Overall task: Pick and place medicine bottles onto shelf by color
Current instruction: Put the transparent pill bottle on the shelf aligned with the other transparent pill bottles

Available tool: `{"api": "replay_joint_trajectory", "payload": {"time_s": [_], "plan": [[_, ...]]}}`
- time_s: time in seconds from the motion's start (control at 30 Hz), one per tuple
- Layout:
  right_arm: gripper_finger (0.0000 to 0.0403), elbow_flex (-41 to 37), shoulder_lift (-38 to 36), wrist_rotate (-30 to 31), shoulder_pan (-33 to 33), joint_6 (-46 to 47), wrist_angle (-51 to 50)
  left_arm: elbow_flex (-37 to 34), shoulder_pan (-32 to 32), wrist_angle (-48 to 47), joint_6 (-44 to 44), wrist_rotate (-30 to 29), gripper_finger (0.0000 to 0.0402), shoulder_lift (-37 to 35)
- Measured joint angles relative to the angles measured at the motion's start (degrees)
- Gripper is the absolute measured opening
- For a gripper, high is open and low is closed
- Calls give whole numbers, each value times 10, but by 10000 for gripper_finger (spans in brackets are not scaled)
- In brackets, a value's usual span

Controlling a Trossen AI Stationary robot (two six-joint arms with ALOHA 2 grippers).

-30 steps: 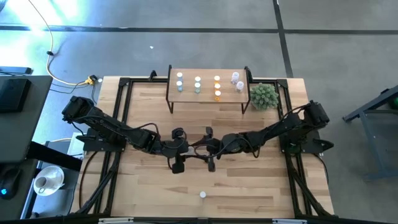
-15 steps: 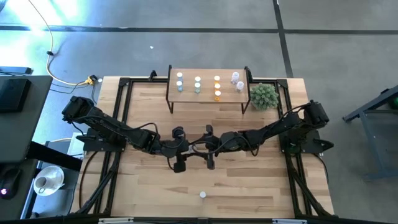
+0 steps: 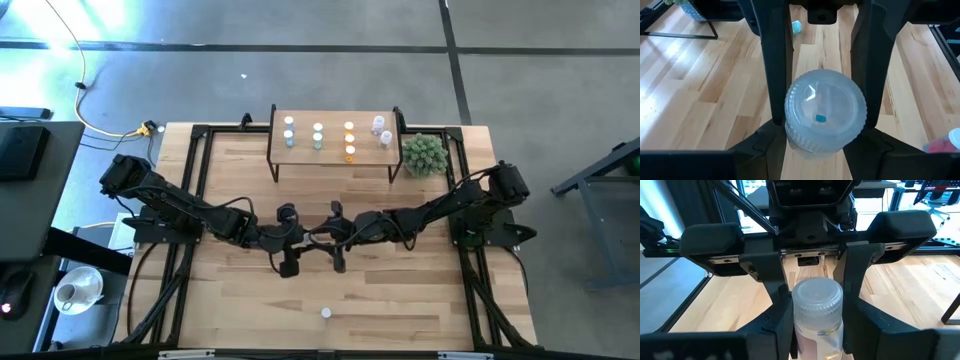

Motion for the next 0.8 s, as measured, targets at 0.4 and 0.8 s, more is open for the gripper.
{"api": "replay_joint_trajectory", "payload": {"time_s": [0.4, 0.8], "plan": [[133, 0, 0, -4, 0, 1, -22, 0, 0, 5, -17, 2, 182, 0], [133, 0, -12, -3, 0, 0, -72, 0, 0, 3, -18, 13, 238, -1]]}}
